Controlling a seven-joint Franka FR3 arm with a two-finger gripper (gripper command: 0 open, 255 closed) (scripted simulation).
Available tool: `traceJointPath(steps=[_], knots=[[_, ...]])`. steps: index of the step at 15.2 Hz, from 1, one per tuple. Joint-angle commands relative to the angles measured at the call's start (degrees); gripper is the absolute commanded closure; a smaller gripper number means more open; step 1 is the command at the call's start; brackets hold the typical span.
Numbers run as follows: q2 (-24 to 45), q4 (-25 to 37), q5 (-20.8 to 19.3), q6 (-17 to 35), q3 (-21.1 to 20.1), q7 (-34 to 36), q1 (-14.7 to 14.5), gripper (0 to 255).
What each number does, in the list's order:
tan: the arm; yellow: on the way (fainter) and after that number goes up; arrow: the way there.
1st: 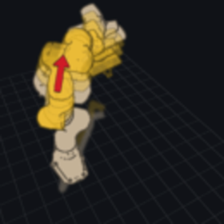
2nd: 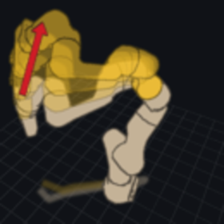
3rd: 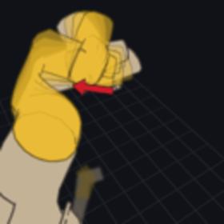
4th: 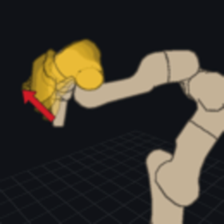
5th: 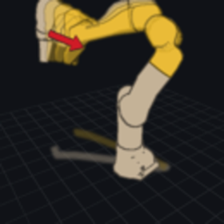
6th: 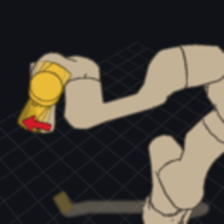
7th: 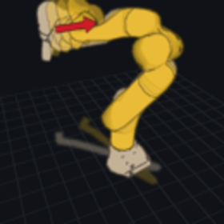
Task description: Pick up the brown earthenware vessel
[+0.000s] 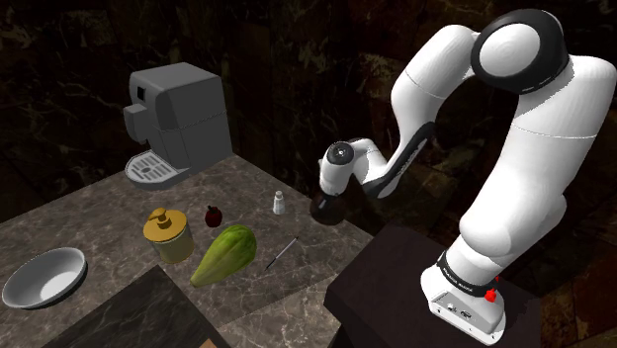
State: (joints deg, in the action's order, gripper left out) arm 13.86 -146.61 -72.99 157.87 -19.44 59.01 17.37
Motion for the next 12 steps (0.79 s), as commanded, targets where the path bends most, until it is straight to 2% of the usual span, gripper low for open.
traceJointPath(steps=[1,10,12], knots=[[-2.0,-0.9,3.2,0.0,-0.8,-2.9,0.5,255],[-11.5,-4.4,19.9,-0.8,-4.2,-17.4,2.1,255],[-11.6,-4.5,20.2,-0.9,-4.2,-17.7,2.1,255]])
